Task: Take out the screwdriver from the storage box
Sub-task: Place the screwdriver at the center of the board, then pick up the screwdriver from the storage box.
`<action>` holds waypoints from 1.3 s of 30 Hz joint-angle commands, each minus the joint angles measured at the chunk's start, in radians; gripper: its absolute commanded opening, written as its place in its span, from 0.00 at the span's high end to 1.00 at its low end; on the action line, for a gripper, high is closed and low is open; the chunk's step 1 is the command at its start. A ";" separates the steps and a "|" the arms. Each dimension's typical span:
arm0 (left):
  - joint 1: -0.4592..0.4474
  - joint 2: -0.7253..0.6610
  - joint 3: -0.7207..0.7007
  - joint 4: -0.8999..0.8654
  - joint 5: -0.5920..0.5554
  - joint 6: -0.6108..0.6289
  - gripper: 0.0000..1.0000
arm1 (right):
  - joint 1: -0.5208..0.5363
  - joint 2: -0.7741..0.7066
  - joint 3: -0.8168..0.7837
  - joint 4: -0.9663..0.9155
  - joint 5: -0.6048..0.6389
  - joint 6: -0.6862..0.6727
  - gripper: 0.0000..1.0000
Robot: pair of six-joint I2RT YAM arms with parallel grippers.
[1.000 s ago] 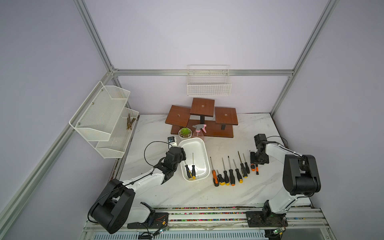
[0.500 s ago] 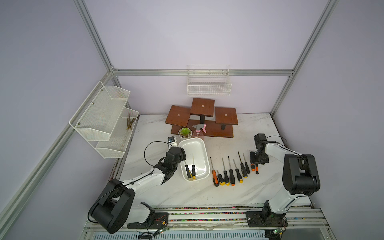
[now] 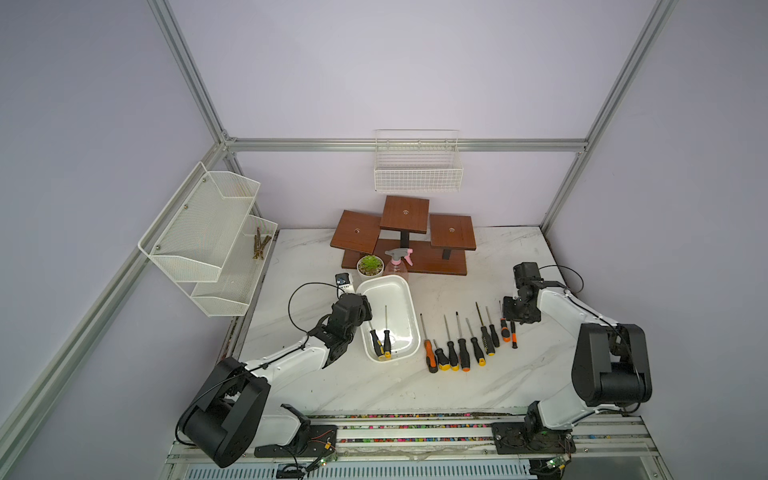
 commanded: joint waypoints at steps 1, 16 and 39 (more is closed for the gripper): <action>-0.001 0.002 0.025 0.003 -0.001 0.020 1.00 | -0.001 -0.125 0.000 0.009 -0.061 0.036 0.60; -0.001 0.011 0.030 0.002 0.012 0.026 1.00 | 0.481 -0.419 0.054 -0.016 -0.055 0.279 0.42; -0.003 0.008 0.028 0.004 0.009 0.031 1.00 | 1.016 0.096 0.160 0.354 -0.038 0.525 0.40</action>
